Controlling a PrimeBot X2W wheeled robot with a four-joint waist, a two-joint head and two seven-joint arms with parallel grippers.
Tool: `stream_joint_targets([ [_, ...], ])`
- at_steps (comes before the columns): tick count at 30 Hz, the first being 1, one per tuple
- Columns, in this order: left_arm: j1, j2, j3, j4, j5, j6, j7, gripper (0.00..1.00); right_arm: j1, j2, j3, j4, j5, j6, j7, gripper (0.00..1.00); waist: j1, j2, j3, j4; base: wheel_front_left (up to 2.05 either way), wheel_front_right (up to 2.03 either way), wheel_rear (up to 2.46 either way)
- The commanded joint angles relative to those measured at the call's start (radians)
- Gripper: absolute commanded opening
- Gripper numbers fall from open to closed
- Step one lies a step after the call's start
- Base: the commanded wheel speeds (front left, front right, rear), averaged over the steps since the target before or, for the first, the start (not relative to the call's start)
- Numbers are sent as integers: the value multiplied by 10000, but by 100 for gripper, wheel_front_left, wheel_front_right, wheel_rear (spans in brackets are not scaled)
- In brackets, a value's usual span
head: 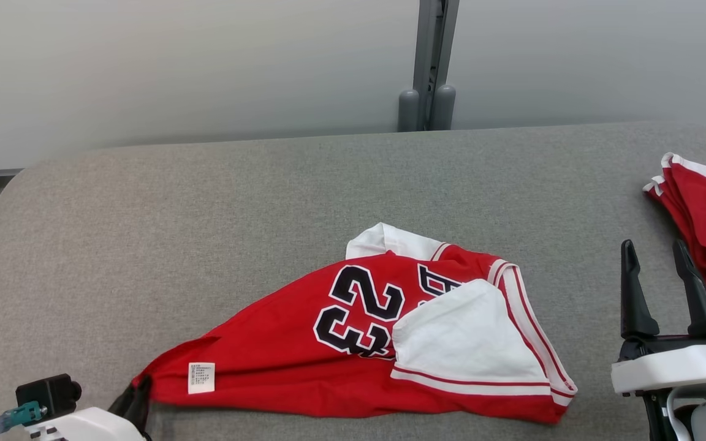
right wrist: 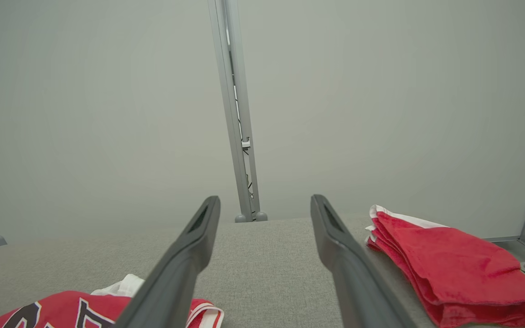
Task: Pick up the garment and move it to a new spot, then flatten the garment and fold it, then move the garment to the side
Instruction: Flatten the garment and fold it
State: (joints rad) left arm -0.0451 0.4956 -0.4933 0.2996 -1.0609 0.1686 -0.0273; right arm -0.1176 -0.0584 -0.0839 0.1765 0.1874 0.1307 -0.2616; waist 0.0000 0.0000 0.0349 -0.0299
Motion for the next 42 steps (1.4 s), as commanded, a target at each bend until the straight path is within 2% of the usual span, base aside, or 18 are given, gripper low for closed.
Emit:
stream_joint_targets([
  [1, 39, 73, 66, -140, 58, 99, -116, 100, 75, -81, 7, 14, 68, 2, -50, 100, 0, 0, -42, -10, 0, 0, 0],
  [7, 96, 340, 246, -918, 637, 212, -1039, 100, 226, -88, 6, 49, 152, 2, -50, 100, 0, 0, -141, 1, 0, 0, 0],
  [13, 169, 155, 263, -1589, 1485, 379, -2064, 100, 333, -30, 75, 115, 247, 2, -50, 100, 0, 0, -120, 11, 0, 0, 0],
  [25, 14, -388, 399, -1215, 2034, 0, -2348, 100, -55, -167, 448, 604, 294, 2, -47, 100, 0, 0, -48, 54, 0, 0, 0],
  [30, -132, -459, 405, -1164, 2115, -106, -2354, 100, -931, -473, 975, 1551, 660, 2, 629, 100, 0, 0, 108, 139, 0, 0, 0],
  [35, -373, -479, 283, -1086, 2180, -255, -2280, 100, -2310, -785, 1496, 3146, 1113, 2, 1947, 100, 0, 0, 384, 514, 0, 0, 0],
  [42, -604, -527, 243, -896, 2151, -411, -2258, 100, -4036, -587, 717, 5899, 1957, 2, 4127, 100, 0, 0, 678, 1147, 0, 0, 0],
])
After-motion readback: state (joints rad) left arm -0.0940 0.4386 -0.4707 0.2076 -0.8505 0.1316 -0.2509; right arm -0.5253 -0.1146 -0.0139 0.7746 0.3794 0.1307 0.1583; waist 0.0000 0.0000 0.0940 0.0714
